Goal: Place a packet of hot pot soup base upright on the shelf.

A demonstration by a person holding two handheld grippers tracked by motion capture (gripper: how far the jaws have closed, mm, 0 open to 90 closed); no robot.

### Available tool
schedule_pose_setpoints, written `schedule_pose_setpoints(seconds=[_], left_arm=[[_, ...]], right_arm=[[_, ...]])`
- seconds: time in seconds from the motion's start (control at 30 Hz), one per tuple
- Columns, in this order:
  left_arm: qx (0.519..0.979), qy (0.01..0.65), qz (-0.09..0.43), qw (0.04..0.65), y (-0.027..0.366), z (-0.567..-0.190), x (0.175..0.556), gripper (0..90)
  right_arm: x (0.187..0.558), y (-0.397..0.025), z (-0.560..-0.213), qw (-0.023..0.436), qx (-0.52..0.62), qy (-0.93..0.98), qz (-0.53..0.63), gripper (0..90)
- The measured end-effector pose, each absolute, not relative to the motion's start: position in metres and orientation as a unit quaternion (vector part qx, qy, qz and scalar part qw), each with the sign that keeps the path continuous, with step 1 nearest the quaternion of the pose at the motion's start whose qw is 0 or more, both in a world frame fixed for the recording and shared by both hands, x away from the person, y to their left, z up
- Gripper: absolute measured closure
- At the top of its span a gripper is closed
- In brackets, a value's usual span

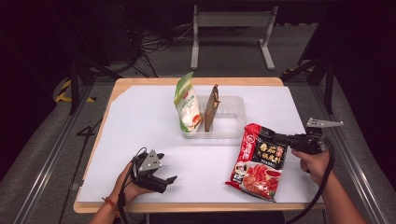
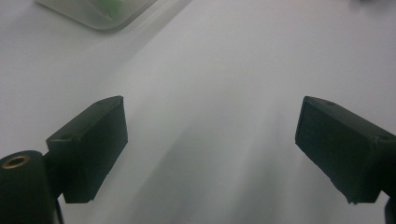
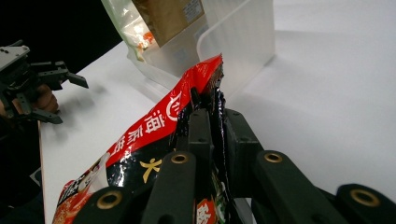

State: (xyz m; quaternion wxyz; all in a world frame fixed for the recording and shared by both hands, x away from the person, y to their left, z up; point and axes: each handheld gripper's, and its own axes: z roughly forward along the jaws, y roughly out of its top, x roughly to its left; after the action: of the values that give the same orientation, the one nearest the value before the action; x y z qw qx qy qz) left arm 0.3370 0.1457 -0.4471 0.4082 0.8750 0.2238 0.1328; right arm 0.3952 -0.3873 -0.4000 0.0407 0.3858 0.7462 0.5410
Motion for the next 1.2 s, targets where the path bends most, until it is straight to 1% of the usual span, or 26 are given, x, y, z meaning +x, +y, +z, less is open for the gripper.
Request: schedule_pose_setpoints(seconds=[0.13,0.47,0.67,0.93,1.2], left_arm=[[0.876,0.222,0.133,0.406,0.145,-0.447,0.337,10.0],[0.875,0.224,0.133,0.408,0.146,-0.447,0.337,10.0],[0.874,0.225,0.134,0.409,0.146,-0.447,0.337,10.0],[0.871,0.228,0.136,0.414,0.148,-0.445,0.338,10.0],[0.869,0.229,0.134,0.418,0.148,-0.445,0.338,9.9]], right_arm=[[0.394,-0.381,-0.393,0.044,0.372,0.747,0.55,82.9],[0.383,-0.362,-0.37,0.082,0.332,0.754,0.56,86.7],[0.38,-0.355,-0.361,0.086,0.318,0.758,0.563,87.3],[0.377,-0.329,-0.341,0.099,0.301,0.759,0.569,88.0],[0.364,-0.315,-0.326,0.121,0.279,0.749,0.588,88.6]])
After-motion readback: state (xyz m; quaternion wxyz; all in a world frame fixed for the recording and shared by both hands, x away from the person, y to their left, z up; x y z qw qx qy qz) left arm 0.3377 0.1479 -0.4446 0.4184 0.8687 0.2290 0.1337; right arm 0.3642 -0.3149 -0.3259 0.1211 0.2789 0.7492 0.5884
